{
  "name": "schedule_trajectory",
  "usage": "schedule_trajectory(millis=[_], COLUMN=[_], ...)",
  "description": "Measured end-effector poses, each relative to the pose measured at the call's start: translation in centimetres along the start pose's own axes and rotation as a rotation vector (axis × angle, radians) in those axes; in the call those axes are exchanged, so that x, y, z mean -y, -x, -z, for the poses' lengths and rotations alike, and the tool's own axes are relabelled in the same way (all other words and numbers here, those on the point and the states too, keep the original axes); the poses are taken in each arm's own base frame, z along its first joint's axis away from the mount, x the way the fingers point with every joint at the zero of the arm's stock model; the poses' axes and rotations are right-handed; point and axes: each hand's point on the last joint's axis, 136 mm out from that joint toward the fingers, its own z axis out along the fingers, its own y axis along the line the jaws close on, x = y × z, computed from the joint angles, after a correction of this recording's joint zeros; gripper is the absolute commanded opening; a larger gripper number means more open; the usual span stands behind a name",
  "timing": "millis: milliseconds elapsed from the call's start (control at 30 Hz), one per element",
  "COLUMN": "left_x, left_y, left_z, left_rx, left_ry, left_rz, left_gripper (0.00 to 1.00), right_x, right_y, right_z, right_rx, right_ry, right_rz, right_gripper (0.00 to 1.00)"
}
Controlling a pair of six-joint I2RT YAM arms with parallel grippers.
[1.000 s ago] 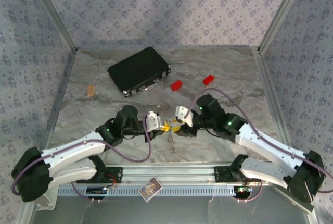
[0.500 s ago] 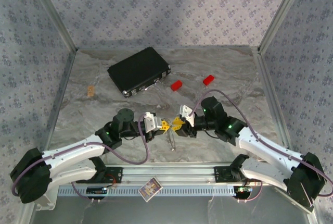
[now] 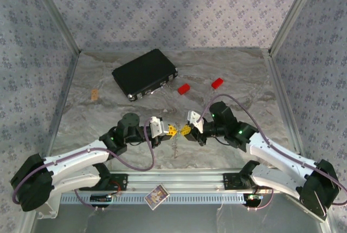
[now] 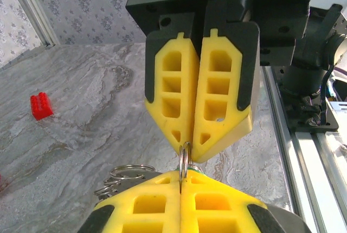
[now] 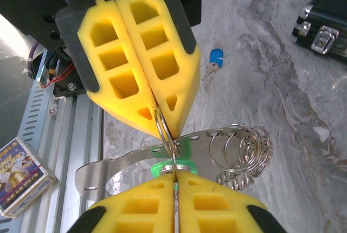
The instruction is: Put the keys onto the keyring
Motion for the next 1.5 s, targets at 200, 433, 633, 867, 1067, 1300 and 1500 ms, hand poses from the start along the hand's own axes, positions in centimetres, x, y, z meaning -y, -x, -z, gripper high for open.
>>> schedule_trajectory(millis=[200,433,633,867,1067,1300,1500], left_x=[0.0,0.5,0.4,0.3,0.6,0.9,1.1], left_y=[0.0,-0.2,-0.1,0.8,0.6,1.2,1.2], left_z=[0.0,0.0,0.0,0.1,0.4,0.6,0.6], left_rx=[0.001,0.005,0.013,0.051,0.069,0.089,0.091], left_ry=[-0.002,-0.024,-0.021,-0.014,-0.016,-0.028,-0.038], left_rz=[0.0,0.004,0.0,-0.014,-0.02,-0.029,-0.023], left_gripper=[0.0,0.0,0.0,0.0,0.0,0.0,0.0], right_x=[0.0,0.1,0.1,0.0,-0.3,-0.4,-0.9], right_y=[-0.1,-0.8,-0.3,1.2,1.7,2.3,2.4], right_z=[-0.1,-1.3,-0.6,1.0,0.5,0.3,-0.1], right_rx=[-0.004,-0.046,-0.031,0.054,0.088,0.121,0.122], right_ry=[-0.001,0.017,-0.012,-0.053,-0.026,-0.02,0.009], right_rz=[0.0,-0.016,0.004,0.052,0.041,0.044,0.042], right_gripper=[0.0,0.0,0.34,0.35,0.35,0.31,0.15])
